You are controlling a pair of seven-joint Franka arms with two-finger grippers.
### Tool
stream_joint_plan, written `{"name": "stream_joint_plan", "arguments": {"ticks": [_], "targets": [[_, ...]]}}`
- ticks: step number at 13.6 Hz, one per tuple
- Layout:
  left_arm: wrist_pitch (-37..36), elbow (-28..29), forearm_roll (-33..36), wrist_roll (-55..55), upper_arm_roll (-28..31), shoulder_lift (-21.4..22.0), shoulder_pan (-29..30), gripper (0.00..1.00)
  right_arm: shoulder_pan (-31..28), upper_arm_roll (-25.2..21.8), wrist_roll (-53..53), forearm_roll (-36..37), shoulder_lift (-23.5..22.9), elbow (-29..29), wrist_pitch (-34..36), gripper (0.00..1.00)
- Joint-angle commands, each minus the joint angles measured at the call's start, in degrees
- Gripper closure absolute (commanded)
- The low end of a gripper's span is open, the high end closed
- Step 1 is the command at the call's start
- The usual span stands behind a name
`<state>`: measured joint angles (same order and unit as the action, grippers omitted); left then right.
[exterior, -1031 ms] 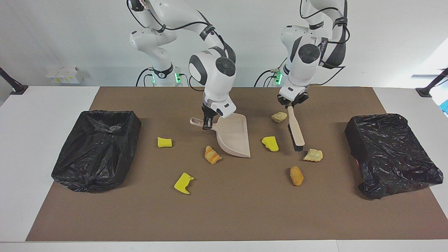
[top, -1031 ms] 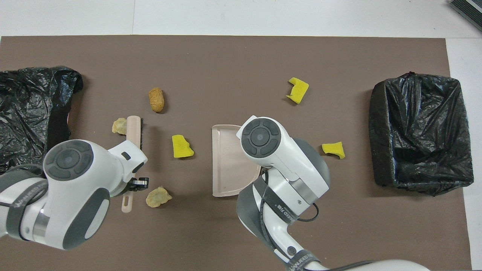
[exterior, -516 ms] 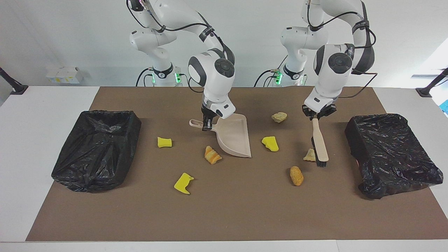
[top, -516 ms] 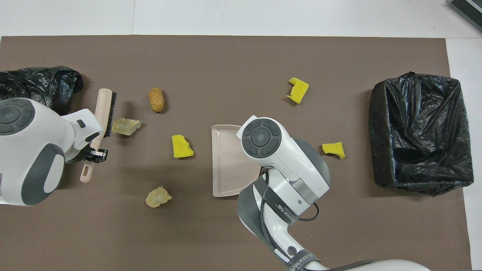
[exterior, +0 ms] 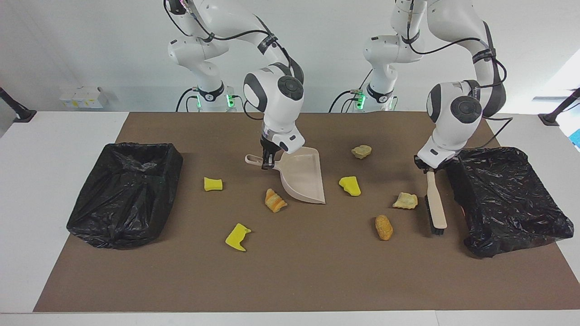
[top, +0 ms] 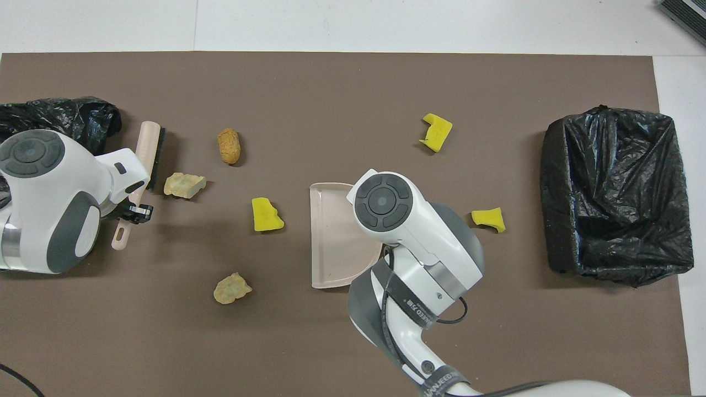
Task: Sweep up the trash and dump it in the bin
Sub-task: 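Move the brush with the left gripper behind the bread chunks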
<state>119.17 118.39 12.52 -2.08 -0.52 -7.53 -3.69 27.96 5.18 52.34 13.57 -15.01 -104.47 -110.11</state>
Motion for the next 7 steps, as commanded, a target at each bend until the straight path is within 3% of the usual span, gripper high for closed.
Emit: {"name": "stream_joint_plan", "arguments": {"ticks": [1,7], "targets": [[1.59,-1.67,1.37,-1.34,-0.36,-2.22,0.17,1.0,-0.63,0.44,0.83,0.58,1.12,-1.79,-0.72,1.0],[0.63,-1.06,1.28,-4.33,-0.8,-1.96,-3.07,1.0,-0.45,0.44,2.77,1.46,1.12,-1.61,-0.81,1.0]]}}
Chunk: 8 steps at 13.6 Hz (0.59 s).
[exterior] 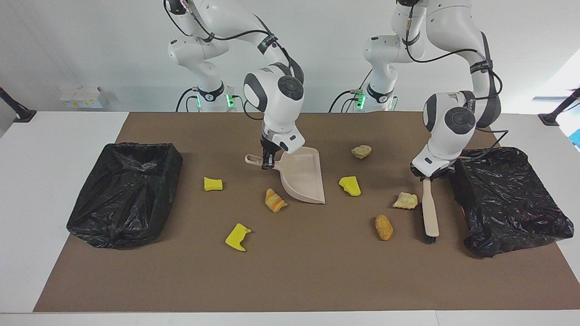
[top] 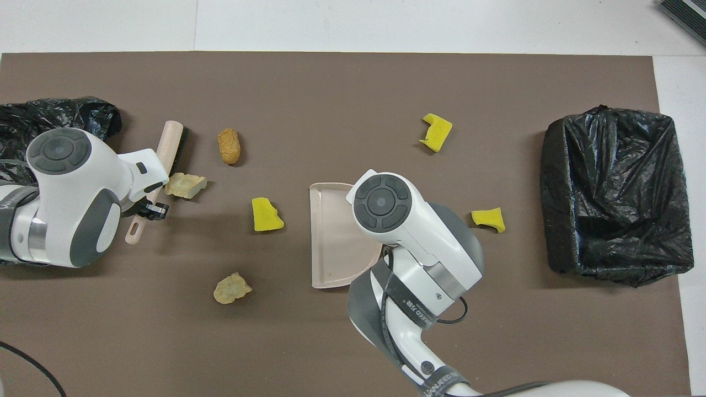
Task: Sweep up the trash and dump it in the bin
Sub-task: 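Move the brush with the left gripper behind the bread chunks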
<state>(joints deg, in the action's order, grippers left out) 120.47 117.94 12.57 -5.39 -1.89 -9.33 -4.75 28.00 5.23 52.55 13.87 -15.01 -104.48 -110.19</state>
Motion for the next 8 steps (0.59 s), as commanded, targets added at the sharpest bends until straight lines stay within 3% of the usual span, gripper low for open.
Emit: {"name": "stream_joint_plan", "arguments": {"ticks": [1,6,8], "targets": [[-0.94,-0.52,1.22,-1.37,0.57,0.01,-3.15,1.0,-0.4,0.39,2.38,1.16,1.21,-1.61,-0.73,1.0],[-3.22,0.09,0.96,-14.98,0.39,0.62,-6.32,1.0,-0.05,0.39,1.95,1.07,1.3,-1.69,-0.12,1.0],[-4.88,1.15,0.79,-15.44,0.39,1.59,-8.6,1.0,-0.05,0.39,1.42,1.07,1.3,-1.69,-0.11,1.0]]}}
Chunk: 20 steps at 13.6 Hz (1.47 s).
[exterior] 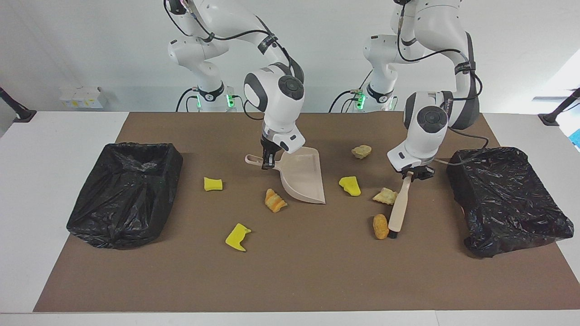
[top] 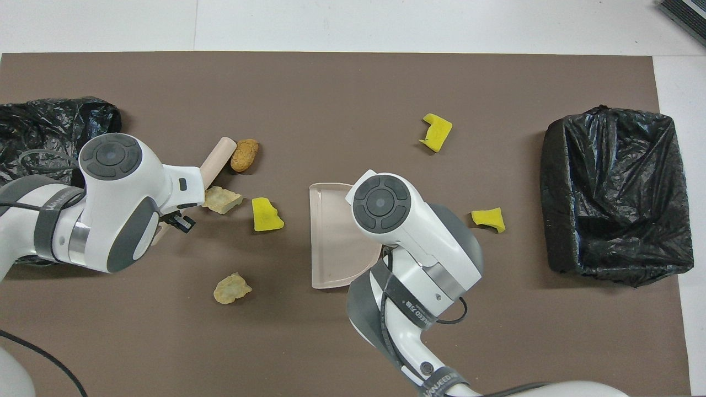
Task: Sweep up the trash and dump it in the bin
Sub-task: 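Sweep the bread and sponge with the left gripper into the dustpan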
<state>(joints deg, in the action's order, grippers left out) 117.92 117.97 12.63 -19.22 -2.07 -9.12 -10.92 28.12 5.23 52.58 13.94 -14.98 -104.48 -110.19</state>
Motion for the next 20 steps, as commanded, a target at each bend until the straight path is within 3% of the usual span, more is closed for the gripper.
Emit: {"name": "stream_joint_plan", "arguments": {"ticks": [1,7,12,15,20], "targets": [[-4.34,1.3,0.46,-1.87,0.57,1.91,-3.48,1.0,-0.17,0.39,1.39,0.91,1.27,-1.69,-0.2,1.0],[-8.41,4.28,0.02,-1.34,0.57,5.07,-11.83,1.0,-0.17,0.39,1.39,0.83,1.27,-1.78,-0.46,1.0],[-8.75,5.52,-12.79,2.42,0.57,5.87,-14.2,1.0,-0.08,0.39,1.39,0.83,1.36,-1.78,-0.38,1.0],[-9.81,4.38,-16.75,11.02,0.57,5.78,-18.07,1.0,-0.08,0.39,1.39,0.83,1.45,-1.78,-0.2,1.0],[-13.67,1.13,-23.69,17.54,0.66,6.65,-17.91,1.0,-0.08,0.39,1.39,0.83,1.45,-1.87,-0.2,1.0]]}}
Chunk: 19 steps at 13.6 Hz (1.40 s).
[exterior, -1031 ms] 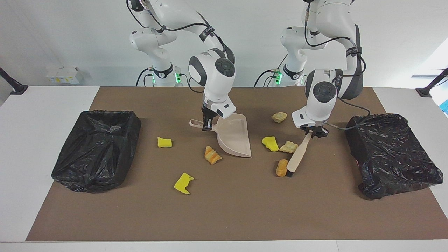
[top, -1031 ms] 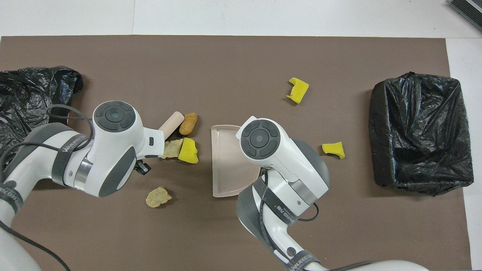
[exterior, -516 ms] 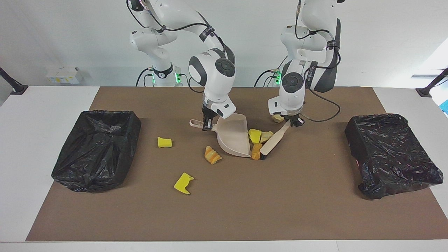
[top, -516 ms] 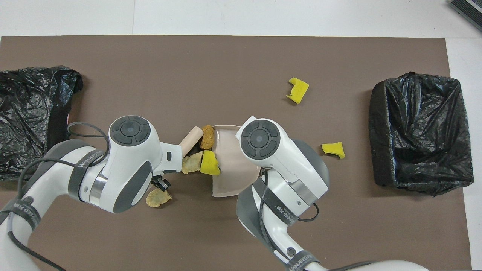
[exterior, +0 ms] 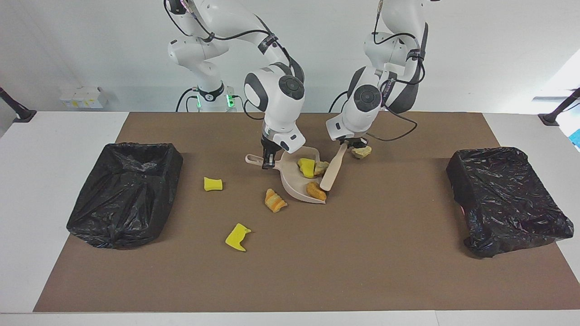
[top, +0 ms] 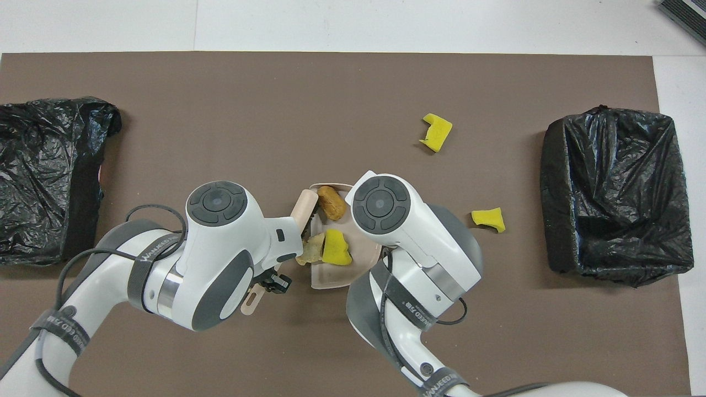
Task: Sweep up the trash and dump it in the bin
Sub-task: 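Sweep the bread and sponge with the left gripper into the dustpan, then pull the brush back with the left gripper toward the robot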
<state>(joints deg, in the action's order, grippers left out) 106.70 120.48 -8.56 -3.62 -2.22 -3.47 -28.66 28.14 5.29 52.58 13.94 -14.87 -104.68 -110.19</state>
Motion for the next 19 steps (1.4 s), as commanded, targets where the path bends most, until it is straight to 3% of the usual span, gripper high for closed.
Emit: {"name": "stream_joint_plan", "arguments": {"ticks": [1,8,14,19], "targets": [[-3.07,-1.39,-3.82,3.08,0.82,1.7,0.18,1.0,-0.02,0.33,1.39,0.83,1.34,-1.67,-0.11,1.0],[-10.62,-2.62,-5.07,8.8,1.78,4.34,3.86,1.0,-0.1,0.33,1.39,0.74,1.34,-1.67,-0.29,1.0],[-14.59,4.57,-3.75,11.6,1.87,9.09,9.67,1.0,-0.1,0.33,1.39,0.56,1.34,-1.67,-0.38,1.0],[-19.76,5.55,0.03,20.3,1.87,14.79,12.65,1.0,-0.02,0.33,1.39,0.56,1.34,-1.67,-0.38,1.0]]}}
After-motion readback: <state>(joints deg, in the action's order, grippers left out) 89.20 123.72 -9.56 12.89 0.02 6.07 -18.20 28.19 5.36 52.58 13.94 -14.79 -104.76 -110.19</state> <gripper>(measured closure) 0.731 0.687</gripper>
